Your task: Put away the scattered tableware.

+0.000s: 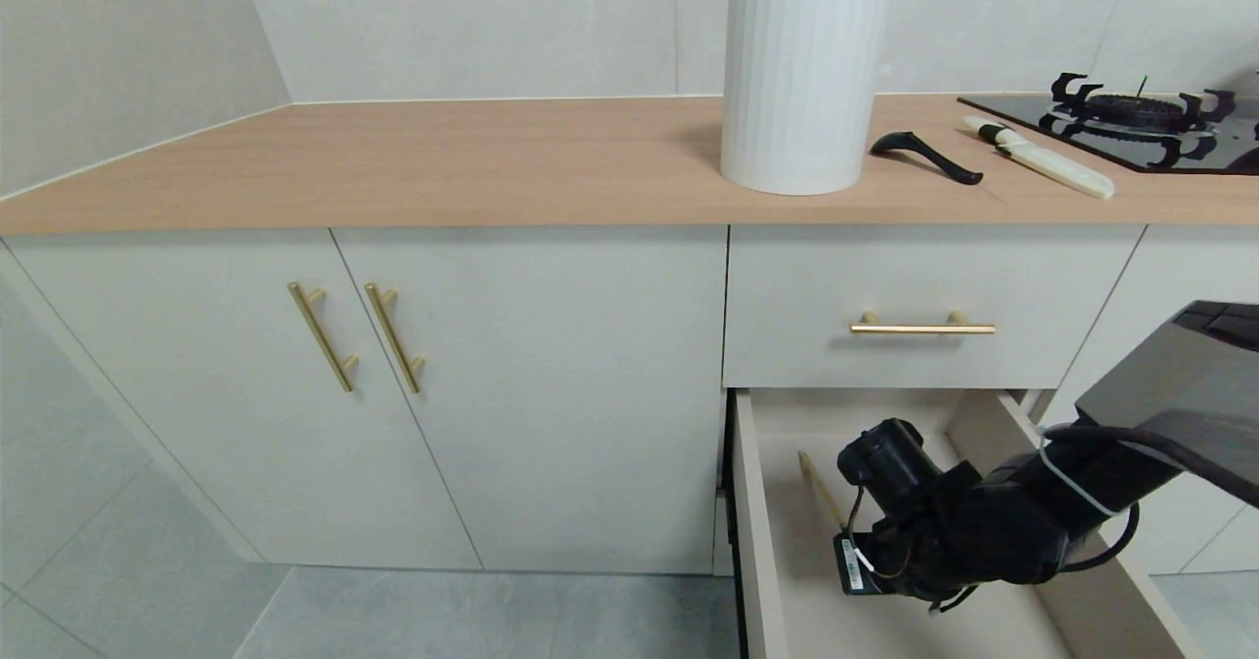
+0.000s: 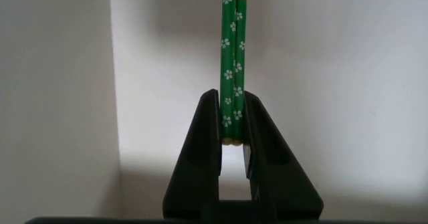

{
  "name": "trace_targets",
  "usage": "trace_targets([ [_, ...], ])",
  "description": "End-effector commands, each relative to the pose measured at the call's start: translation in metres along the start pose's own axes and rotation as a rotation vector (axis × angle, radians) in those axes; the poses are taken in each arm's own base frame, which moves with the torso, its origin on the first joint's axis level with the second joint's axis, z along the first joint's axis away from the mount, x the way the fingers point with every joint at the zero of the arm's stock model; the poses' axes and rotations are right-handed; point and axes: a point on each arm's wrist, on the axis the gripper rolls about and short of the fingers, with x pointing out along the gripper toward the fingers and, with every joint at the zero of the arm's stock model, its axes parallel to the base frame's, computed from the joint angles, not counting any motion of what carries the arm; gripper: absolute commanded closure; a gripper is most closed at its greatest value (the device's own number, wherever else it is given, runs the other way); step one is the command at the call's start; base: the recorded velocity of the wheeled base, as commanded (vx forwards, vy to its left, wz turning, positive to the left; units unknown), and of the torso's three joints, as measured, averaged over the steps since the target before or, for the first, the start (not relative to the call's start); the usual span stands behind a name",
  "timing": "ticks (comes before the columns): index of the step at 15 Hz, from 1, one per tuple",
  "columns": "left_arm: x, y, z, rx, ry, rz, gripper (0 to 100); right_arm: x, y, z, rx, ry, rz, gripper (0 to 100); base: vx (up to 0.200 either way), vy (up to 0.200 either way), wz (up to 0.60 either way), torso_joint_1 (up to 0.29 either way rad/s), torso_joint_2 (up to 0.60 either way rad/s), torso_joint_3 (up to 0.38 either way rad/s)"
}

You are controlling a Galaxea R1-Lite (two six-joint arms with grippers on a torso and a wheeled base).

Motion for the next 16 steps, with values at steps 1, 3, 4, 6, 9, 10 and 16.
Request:
trace_targets([
  [1, 0.0, 0.0, 0.0, 0.0, 0.001, 0.002, 0, 0.014, -0.001, -0.007, -0.006, 0.02, -0.02, 100, 0.0, 0.0, 0.0, 0.0, 0.0, 0.0],
  [3, 0.0, 0.0, 0.0, 0.0, 0.001, 0.002, 0, 0.018, -0.001, -0.009, -0.004, -0.003, -0.021, 100, 0.0, 0.0, 0.0, 0.0, 0.0, 0.0],
  [4, 0.0, 0.0, 0.0, 0.0, 0.001, 0.002, 0, 0.019, -0.001, -0.009, -0.003, -0.011, -0.02, 100, 0.0, 0.0, 0.0, 0.0, 0.0, 0.0],
  [6, 0.0, 0.0, 0.0, 0.0, 0.001, 0.0, 0, 0.019, -0.001, -0.009, -0.003, -0.011, -0.02, 0, 0.0, 0.0, 0.0, 0.0, 0.0, 0.0],
  [9, 0.0, 0.0, 0.0, 0.0, 0.001, 0.002, 0, 0.018, 0.0, -0.008, 0.0, -0.019, -0.016, 0, 0.0, 0.0, 0.0, 0.0, 0.0, 0.0],
  [10, 0.0, 0.0, 0.0, 0.0, 0.001, 0.002, 0, 0.017, 0.0, -0.008, 0.001, -0.02, -0.015, 0, 0.0, 0.0, 0.0, 0.0, 0.0, 0.0],
  [16, 0.0, 0.0, 0.0, 0.0, 0.001, 0.002, 0, -0.087, -0.013, 0.005, -0.008, -0.192, 0.073, 0, 0.0, 0.0, 0.0, 0.0, 0.0, 0.0],
])
